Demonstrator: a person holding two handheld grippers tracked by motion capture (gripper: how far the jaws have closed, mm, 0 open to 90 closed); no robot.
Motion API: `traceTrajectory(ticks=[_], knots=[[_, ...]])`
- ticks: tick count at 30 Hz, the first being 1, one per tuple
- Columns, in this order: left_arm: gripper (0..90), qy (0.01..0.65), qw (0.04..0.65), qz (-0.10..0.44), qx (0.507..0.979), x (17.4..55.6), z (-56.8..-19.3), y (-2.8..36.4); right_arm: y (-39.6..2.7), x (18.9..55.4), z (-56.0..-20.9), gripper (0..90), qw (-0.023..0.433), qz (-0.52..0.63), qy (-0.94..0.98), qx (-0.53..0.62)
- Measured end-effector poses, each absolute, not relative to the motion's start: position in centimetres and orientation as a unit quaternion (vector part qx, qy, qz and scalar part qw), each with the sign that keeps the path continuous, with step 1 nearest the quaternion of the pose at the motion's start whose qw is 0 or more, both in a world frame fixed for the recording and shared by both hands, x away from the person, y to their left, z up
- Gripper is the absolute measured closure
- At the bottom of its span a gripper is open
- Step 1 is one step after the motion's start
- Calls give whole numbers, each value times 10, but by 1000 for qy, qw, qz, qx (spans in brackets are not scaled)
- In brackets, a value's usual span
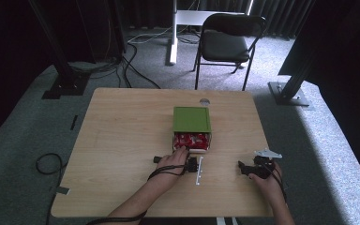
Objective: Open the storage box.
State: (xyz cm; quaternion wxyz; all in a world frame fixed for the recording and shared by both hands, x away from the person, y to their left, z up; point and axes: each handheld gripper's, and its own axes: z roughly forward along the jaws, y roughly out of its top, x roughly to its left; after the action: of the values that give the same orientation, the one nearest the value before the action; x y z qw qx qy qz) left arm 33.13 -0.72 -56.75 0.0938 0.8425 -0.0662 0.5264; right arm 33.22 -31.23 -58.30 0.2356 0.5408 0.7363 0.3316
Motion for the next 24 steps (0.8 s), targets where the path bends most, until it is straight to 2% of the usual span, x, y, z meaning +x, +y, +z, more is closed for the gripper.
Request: traceTrajectory(ticks=[24], knots=[[739, -65, 88, 506, 856, 320, -562, -9, -312, 332, -583, 106, 235, 332, 736, 541]])
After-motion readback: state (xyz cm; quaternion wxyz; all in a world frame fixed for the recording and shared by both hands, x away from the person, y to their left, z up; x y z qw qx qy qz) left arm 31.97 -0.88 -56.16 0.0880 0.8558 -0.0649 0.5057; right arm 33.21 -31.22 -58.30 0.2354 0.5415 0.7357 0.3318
